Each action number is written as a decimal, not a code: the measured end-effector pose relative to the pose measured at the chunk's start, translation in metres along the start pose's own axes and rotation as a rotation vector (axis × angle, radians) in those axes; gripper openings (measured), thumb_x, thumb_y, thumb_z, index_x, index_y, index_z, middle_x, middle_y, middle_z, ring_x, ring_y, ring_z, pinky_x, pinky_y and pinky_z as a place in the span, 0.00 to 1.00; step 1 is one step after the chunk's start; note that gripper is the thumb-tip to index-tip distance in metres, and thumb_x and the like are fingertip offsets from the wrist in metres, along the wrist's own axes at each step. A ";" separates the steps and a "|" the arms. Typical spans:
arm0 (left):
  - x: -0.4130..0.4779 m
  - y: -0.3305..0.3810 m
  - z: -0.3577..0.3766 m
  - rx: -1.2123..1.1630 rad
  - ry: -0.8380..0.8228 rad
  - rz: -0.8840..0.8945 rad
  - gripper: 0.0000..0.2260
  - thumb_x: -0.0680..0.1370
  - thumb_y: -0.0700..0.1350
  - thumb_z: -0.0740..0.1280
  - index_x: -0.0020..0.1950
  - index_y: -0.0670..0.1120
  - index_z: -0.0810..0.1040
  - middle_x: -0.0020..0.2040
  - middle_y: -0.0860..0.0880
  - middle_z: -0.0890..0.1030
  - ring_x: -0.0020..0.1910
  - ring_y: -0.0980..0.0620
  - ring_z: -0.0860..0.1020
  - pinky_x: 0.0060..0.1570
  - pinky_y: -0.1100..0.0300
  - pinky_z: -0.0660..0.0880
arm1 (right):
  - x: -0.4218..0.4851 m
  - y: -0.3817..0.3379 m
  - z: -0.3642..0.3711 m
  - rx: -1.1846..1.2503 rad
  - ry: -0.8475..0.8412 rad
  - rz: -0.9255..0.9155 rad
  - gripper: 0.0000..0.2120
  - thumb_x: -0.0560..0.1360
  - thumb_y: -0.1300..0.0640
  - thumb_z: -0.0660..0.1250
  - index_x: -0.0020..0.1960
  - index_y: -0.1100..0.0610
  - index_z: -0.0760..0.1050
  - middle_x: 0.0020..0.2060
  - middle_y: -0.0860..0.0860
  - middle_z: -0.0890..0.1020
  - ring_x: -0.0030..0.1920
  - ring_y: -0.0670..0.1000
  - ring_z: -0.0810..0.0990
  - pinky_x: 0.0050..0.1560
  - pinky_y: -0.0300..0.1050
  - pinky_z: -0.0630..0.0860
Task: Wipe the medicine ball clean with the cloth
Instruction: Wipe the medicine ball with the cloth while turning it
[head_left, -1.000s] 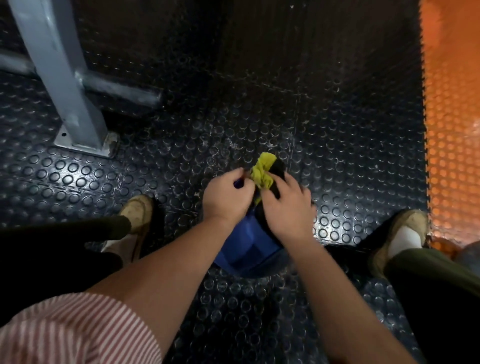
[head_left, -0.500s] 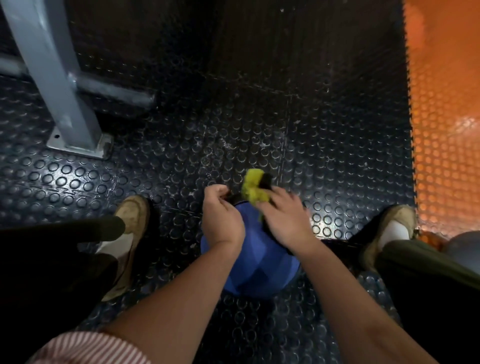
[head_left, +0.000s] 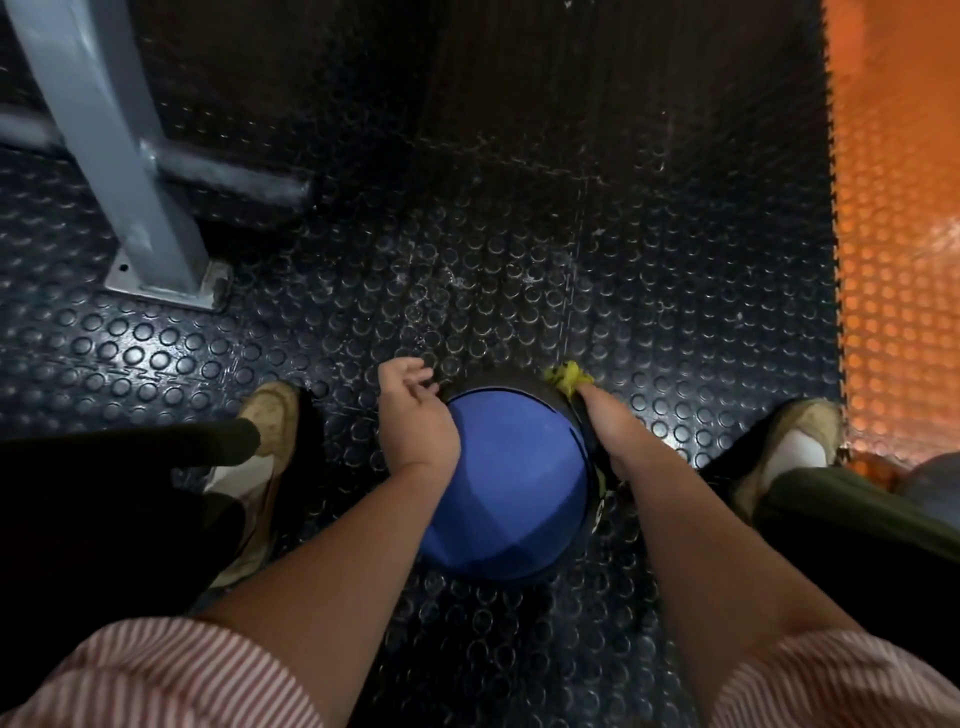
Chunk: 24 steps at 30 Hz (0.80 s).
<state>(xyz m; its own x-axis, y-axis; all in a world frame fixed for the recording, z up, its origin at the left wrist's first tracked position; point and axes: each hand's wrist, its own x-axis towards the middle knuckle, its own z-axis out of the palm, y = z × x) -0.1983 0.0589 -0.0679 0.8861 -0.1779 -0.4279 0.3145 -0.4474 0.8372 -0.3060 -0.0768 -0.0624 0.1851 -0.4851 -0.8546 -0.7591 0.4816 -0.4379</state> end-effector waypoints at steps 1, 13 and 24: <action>-0.001 -0.001 0.001 0.001 -0.005 0.000 0.10 0.84 0.37 0.49 0.54 0.49 0.68 0.54 0.51 0.76 0.53 0.54 0.77 0.42 0.71 0.68 | 0.006 0.005 -0.003 0.061 -0.007 0.031 0.18 0.80 0.46 0.57 0.56 0.58 0.77 0.46 0.57 0.81 0.44 0.56 0.78 0.43 0.44 0.73; -0.005 0.005 -0.014 0.326 -0.370 0.474 0.10 0.79 0.46 0.63 0.58 0.51 0.79 0.56 0.56 0.79 0.55 0.59 0.75 0.56 0.65 0.69 | -0.006 0.051 0.006 0.333 0.060 0.185 0.23 0.81 0.40 0.52 0.55 0.56 0.76 0.43 0.56 0.82 0.41 0.56 0.78 0.32 0.41 0.72; -0.009 -0.019 -0.035 0.272 -0.221 0.175 0.19 0.79 0.47 0.65 0.69 0.49 0.72 0.67 0.48 0.74 0.66 0.46 0.72 0.63 0.52 0.69 | -0.067 -0.039 0.085 -0.902 0.156 -0.614 0.20 0.78 0.41 0.51 0.67 0.43 0.69 0.72 0.44 0.64 0.69 0.56 0.60 0.64 0.59 0.56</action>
<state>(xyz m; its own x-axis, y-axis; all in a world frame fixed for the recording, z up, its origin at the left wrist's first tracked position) -0.2005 0.0993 -0.0681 0.8141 -0.4437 -0.3747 0.0368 -0.6044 0.7958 -0.2355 -0.0013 -0.0117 0.6544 -0.5768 -0.4890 -0.7535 -0.5519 -0.3574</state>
